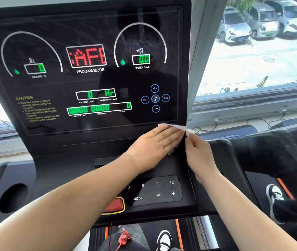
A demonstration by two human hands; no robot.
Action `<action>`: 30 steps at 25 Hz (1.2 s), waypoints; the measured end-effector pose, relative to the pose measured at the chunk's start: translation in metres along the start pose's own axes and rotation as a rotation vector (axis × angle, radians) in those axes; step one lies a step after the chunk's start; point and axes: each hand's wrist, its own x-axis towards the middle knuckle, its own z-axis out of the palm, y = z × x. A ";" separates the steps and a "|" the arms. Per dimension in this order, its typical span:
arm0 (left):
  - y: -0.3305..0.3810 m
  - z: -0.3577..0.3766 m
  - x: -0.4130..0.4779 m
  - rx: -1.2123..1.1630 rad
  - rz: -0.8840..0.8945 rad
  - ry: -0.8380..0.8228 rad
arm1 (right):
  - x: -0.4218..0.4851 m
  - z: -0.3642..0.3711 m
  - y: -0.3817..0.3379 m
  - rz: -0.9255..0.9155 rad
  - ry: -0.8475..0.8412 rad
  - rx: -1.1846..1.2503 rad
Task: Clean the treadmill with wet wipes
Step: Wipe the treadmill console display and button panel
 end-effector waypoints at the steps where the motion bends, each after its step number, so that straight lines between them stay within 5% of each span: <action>1: -0.004 -0.003 0.004 -0.002 -0.068 0.012 | 0.001 0.001 0.000 0.000 0.000 0.010; 4: 0.002 -0.011 0.016 -0.066 -0.283 0.042 | -0.004 0.003 0.001 -0.008 -0.012 0.027; 9: 0.006 -0.006 0.010 -0.018 -0.106 -0.022 | 0.003 0.006 -0.014 -0.031 0.035 0.142; 12: -0.016 -0.015 0.015 -0.104 -0.327 0.104 | 0.017 0.011 -0.048 -0.142 0.061 0.114; 20: -0.010 0.004 -0.057 -0.173 -0.459 0.041 | 0.004 0.047 -0.005 -0.662 -0.077 -0.856; 24: -0.019 0.005 -0.101 -0.214 -0.631 0.028 | -0.010 0.070 -0.009 -0.879 -0.244 -0.924; 30: -0.034 0.008 -0.157 -0.232 -0.615 -0.105 | -0.020 0.110 -0.015 -1.068 -0.361 -1.135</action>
